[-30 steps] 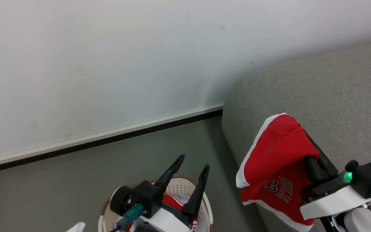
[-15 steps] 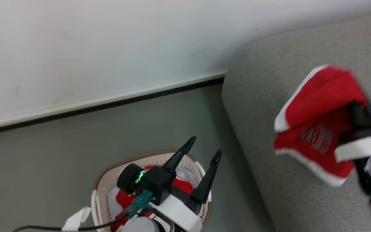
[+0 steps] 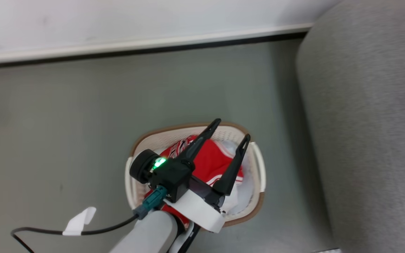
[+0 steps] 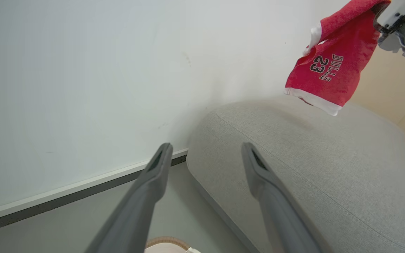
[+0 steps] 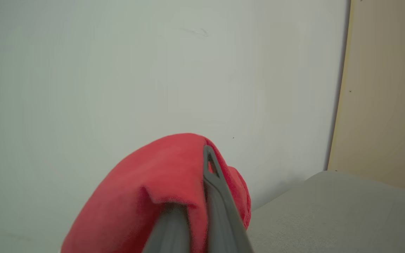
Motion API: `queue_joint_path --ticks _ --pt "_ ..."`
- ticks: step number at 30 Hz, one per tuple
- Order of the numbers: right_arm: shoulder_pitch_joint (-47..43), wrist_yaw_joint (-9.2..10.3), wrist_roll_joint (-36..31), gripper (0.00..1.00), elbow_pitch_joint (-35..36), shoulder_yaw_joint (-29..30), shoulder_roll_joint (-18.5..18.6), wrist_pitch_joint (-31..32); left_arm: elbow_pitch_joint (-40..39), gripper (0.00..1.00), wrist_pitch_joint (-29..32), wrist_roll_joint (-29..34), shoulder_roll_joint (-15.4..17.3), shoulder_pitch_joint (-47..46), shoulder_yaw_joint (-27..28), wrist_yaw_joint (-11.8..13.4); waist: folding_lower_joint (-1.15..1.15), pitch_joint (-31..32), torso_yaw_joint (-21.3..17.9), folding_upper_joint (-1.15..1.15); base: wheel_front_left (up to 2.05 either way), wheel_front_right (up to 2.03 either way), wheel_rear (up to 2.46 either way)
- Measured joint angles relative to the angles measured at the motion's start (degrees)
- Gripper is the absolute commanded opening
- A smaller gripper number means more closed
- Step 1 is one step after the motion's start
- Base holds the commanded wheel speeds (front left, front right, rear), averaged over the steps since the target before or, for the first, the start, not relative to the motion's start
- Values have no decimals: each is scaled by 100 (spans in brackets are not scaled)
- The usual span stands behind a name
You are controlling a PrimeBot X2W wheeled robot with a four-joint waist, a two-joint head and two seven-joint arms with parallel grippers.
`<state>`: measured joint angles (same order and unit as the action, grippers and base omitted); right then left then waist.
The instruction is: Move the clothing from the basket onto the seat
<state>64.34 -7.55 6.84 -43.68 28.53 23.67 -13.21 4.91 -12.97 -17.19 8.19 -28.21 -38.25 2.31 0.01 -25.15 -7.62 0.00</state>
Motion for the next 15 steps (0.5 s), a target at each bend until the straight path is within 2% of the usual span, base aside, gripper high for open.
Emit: queue_joint_path --ticks 4,12,13,14,15 --pt "283 0 -958 0 -474 1025 29 -94 24 100 -80 -31 -57 -10 48 5 0 -241 306 0 0 0 0" --pt "34 0 -2358 0 -1059 2755 -537 -147 87 100 -132 -74 -56 34 75 20 0 -541 622 0 0 0 0" --pt "11 0 -2515 18 -1114 2861 -602 -148 93 100 -133 -76 -42 37 89 21 0 -543 623 0 0 0 0" --pt "2 0 -2655 41 -1161 2939 -670 -148 107 100 -144 -83 -25 38 104 25 0 -535 617 0 0 0 0" --pt "3 0 -2742 97 -1195 3007 -737 -149 122 100 -152 -87 -15 42 121 31 0 -515 606 0 0 0 0"
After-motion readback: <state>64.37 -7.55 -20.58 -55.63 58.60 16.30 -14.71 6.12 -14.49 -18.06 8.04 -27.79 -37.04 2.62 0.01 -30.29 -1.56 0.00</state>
